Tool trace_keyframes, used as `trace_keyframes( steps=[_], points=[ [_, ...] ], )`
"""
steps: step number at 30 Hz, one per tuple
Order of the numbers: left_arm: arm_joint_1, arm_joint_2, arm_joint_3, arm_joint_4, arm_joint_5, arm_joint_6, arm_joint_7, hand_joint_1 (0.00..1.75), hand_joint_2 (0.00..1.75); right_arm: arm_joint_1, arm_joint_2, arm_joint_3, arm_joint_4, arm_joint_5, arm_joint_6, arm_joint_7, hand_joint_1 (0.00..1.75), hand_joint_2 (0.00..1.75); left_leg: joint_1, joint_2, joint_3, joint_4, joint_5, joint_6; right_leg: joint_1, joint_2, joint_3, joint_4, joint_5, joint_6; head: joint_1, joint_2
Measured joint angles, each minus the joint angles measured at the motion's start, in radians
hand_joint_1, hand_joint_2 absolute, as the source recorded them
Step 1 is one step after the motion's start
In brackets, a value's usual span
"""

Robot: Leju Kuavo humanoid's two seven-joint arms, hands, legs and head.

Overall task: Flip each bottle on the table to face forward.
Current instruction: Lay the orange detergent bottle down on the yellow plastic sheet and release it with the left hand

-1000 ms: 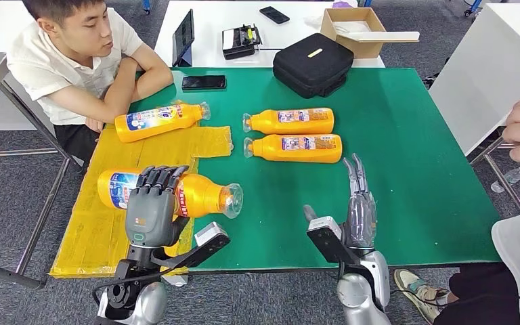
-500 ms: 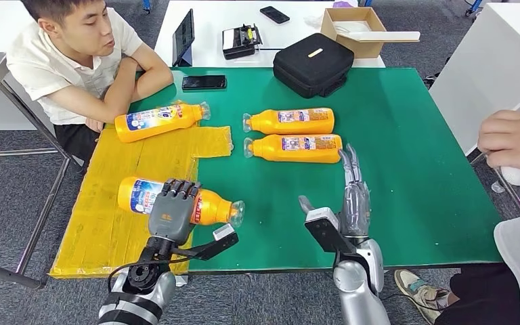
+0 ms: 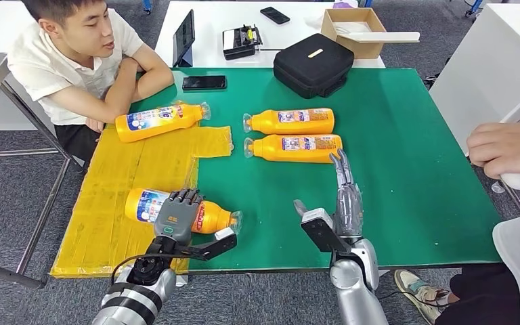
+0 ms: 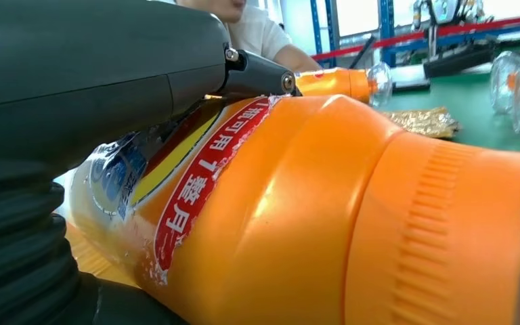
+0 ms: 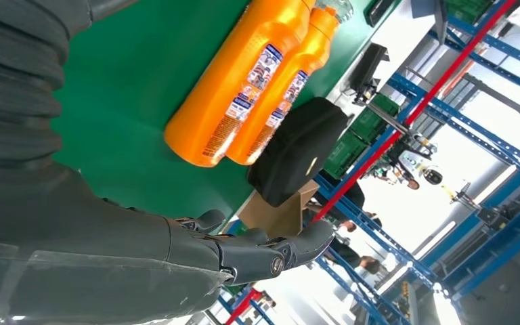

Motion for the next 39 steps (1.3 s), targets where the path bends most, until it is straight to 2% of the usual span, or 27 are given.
trace_keyframes(
  steps=[1,3,9,22,33,39],
  points=[
    [-0.007,0.0,0.0,0.009,0.0,-0.005,0.003,0.14,1.75,-0.002,0.0,-0.001,0.005,-0.001,0.0,0.0,0.0,1.75,0.0,0.0,0.001,0.0,0.0,0.0,0.0,0.0,0.001,0.0,0.0,0.0,0.0,0.0],
    [-0.018,0.0,0.0,0.024,0.0,-0.019,0.009,0.02,1.75,-0.005,-0.001,-0.004,0.015,-0.003,0.0,-0.001,0.0,1.75,0.0,0.0,0.002,0.0,0.0,0.0,0.0,0.0,0.002,0.0,0.0,0.0,0.0,0.0],
    [-0.061,-0.004,0.005,0.061,0.0,-0.113,0.027,0.01,1.75,-0.018,-0.001,-0.01,0.048,-0.006,0.0,-0.017,0.0,1.75,0.0,0.0,0.008,0.0,0.0,0.0,0.0,0.0,0.008,0.0,0.0,0.0,0.0,0.0],
    [-0.142,-0.016,0.036,0.169,0.002,-0.25,0.02,0.02,1.75,-0.06,-0.002,-0.017,0.128,-0.009,-0.002,-0.048,0.0,1.75,0.0,-0.001,0.018,-0.001,0.001,0.0,0.0,0.0,0.018,0.0,0.0,-0.001,0.0,0.0],
    [-0.166,-0.018,0.053,0.212,0.002,-0.258,0.013,0.01,1.75,-0.074,-0.002,-0.017,0.168,-0.009,-0.004,-0.052,0.0,1.75,0.0,-0.001,0.021,-0.001,0.001,0.0,0.0,0.0,0.021,0.0,0.0,-0.001,0.0,0.0],
    [-0.165,-0.021,0.057,0.217,0.0,-0.23,0.014,0.0,1.75,-0.074,-0.005,-0.017,0.174,-0.01,-0.007,-0.054,0.0,1.75,0.0,-0.001,0.022,-0.001,0.001,0.0,0.0,0.0,0.022,0.0,0.0,-0.001,0.0,0.0]
  ],
)
